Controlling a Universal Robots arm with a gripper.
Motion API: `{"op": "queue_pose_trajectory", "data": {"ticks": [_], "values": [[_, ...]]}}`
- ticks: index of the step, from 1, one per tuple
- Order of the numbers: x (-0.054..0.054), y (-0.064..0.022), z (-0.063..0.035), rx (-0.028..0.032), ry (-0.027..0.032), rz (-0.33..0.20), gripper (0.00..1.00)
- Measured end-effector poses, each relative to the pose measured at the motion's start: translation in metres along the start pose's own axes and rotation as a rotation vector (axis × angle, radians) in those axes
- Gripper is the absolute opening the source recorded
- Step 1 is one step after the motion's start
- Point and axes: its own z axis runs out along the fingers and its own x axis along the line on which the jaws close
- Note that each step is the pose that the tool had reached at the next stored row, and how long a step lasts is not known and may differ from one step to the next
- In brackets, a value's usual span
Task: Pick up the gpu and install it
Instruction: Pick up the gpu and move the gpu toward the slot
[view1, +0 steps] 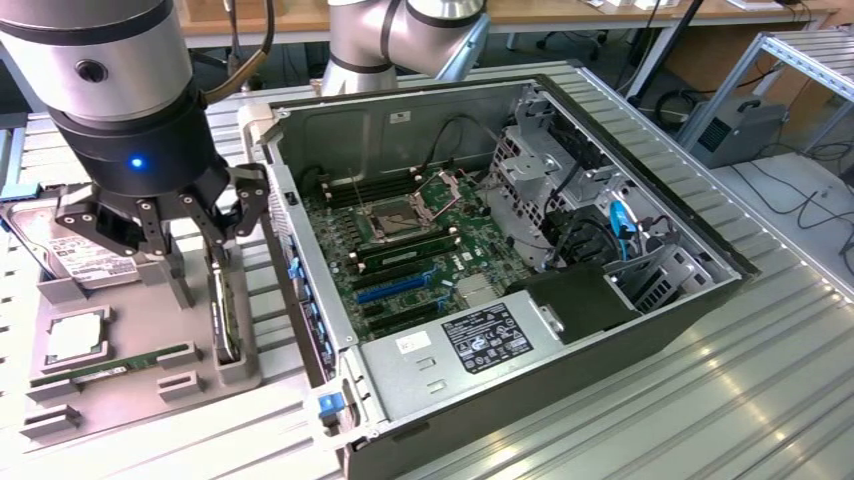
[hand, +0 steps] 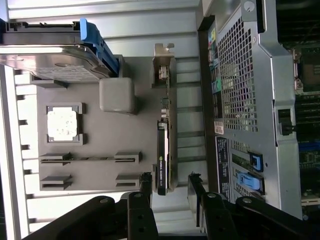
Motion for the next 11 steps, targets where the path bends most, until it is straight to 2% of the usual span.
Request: {"op": "queue_pose_trajectory", "data": {"ticks": [11], "values": [[0.0001,-0.0002,0.0049,0.0000,0.0001,0.000,0.42]]}}
